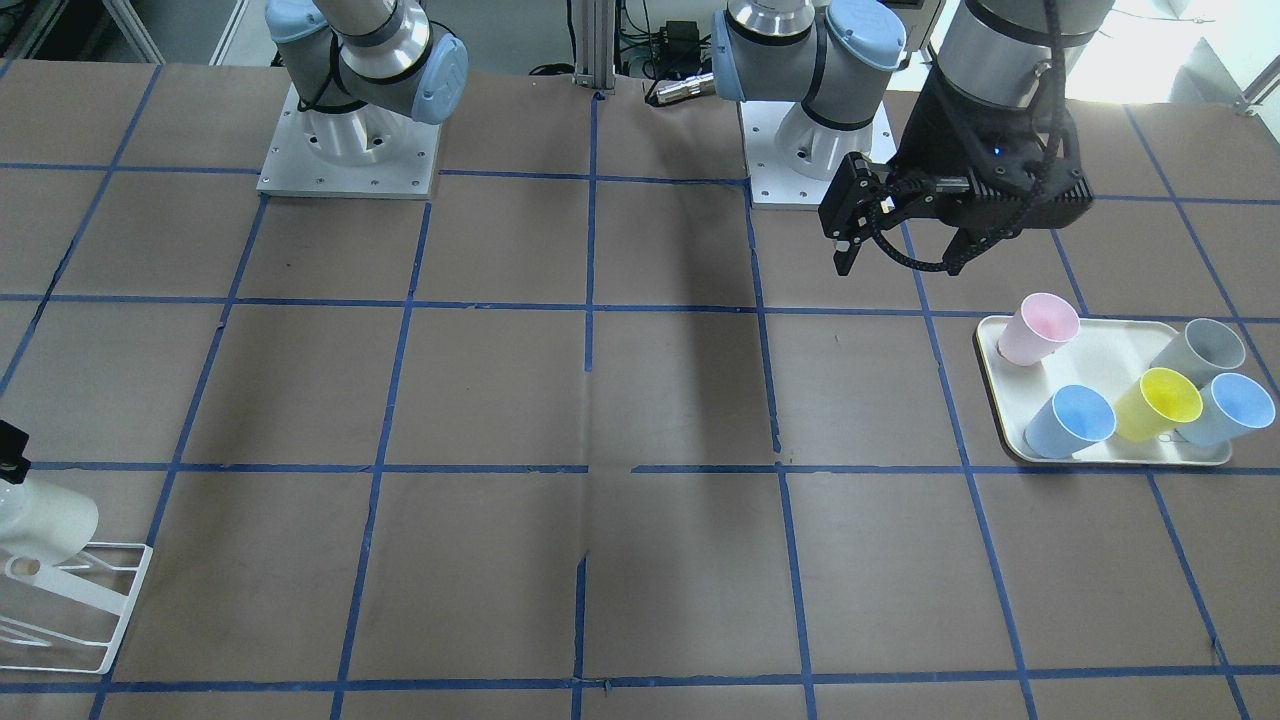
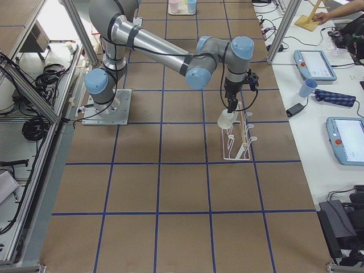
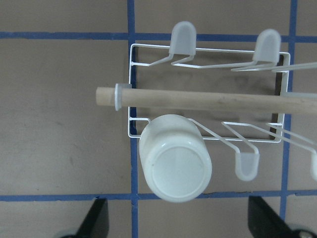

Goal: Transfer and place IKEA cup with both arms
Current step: 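Lower the right gripper onto the white cup hanging on the rack, then close the right gripper on the white cup and lift it off the rack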

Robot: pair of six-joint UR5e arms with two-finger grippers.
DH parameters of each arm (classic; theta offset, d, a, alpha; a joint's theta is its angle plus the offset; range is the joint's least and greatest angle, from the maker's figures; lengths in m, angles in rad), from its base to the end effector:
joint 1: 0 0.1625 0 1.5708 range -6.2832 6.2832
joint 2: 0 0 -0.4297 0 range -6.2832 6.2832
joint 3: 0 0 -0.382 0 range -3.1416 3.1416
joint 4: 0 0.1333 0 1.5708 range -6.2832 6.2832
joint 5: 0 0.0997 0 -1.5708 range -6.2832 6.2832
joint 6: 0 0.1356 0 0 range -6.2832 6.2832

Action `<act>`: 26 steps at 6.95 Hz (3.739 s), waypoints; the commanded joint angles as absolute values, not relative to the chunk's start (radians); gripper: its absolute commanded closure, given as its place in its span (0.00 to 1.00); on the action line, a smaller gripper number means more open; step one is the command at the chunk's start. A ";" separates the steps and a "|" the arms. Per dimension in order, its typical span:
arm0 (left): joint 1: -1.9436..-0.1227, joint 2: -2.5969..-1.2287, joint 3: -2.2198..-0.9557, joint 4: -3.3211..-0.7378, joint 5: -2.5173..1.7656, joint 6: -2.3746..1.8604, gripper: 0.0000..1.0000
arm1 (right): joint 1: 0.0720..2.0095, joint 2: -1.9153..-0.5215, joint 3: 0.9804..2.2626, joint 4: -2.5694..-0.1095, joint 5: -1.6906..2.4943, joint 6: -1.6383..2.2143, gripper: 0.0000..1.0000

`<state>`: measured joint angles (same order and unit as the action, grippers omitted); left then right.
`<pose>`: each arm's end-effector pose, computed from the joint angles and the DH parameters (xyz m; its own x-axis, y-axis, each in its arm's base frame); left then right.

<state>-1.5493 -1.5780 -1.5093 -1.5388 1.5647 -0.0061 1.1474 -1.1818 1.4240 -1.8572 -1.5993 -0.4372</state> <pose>-0.1234 -0.4983 0.4864 -0.9996 -0.0270 0.0066 -0.0275 0.9959 -0.0861 -0.1447 -0.6361 0.3375 -0.9989 -0.0125 0.0445 -0.0138 0.9995 -0.0280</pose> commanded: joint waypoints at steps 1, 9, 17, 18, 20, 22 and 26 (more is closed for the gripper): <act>-1.549 -1.577 -1.509 -1.539 1.565 -0.006 0.00 | 1.147 -1.144 1.433 -1.867 -1.601 -0.437 0.00; -1.549 -1.577 -1.509 -1.539 1.565 -0.006 0.00 | 1.152 -1.094 1.425 -1.882 -1.603 -0.439 0.03; -1.549 -1.575 -1.508 -1.537 1.565 -0.006 0.00 | 1.150 -1.084 1.420 -1.878 -1.609 -0.448 0.67; -1.549 -1.575 -1.508 -1.537 1.565 -0.006 0.00 | 1.149 -1.092 1.417 -1.873 -1.609 -0.456 0.72; -1.546 -1.575 -1.506 -1.537 1.563 -0.006 0.00 | 1.149 -1.132 1.347 -1.779 -1.611 -0.463 0.72; -1.545 -1.574 -1.506 -1.537 1.560 -0.006 0.00 | 1.150 -1.160 1.194 -1.566 -1.634 -0.463 0.71; -1.533 -1.559 -1.525 -1.539 1.411 0.023 0.00 | 1.150 -1.216 1.052 -1.238 -1.629 -0.443 0.72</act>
<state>-1.5381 -1.5652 -1.5148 -1.5380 1.4879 0.0029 1.1504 -1.1850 1.0503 -1.2951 -1.6340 -0.4508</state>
